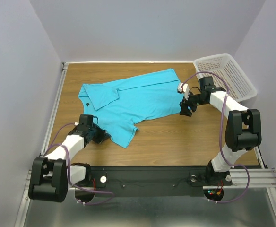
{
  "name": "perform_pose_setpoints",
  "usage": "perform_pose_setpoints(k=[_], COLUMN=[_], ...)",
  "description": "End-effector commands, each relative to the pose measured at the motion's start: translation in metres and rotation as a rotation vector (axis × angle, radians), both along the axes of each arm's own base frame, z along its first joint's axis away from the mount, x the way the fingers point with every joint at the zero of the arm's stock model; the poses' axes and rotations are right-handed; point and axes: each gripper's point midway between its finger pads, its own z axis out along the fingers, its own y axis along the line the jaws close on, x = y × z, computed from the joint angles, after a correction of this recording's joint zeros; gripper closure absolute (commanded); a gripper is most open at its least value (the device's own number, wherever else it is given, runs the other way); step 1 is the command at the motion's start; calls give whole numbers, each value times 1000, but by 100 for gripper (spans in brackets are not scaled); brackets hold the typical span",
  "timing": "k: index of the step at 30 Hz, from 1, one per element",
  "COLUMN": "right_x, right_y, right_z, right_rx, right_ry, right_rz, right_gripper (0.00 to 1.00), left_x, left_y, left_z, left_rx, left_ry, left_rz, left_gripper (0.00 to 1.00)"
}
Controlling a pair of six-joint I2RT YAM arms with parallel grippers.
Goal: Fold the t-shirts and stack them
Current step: Fold the tshirt
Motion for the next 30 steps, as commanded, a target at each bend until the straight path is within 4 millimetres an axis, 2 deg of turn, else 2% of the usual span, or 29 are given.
perform_pose_setpoints(k=[1,4,7,11,13,16,21,30], right_x=[10,15,18,21,30,40,49,45], right_y=[-6,-11,-15,-17,-19,-31,-42,-65], right_z=[4,-2,-10,-17,-22,-36,-40,-46], right_rx=[-11,-42,-80,-126,-152,-233,-302,-405], right_ry=[-30,-32,-60,-141,-162,-161,-171,-167], right_rz=[-12,-14,32,146,175,191,202,203], right_gripper=[28,28,28,27,27,28,29,34], left_x=[-6,1,3,1,1,0,0,-4], left_y=[15,23,20,16,16,16,16,14], left_z=[11,29,36,32,33,33,37,37], left_rx=[85,122,108,95,92,93,93,78], left_ry=[-38,-92,-114,-95,-100,-101,-115,-119], left_rz=[11,38,29,7,7,4,6,2], left_gripper=[100,100,100,100,100,100,100,100])
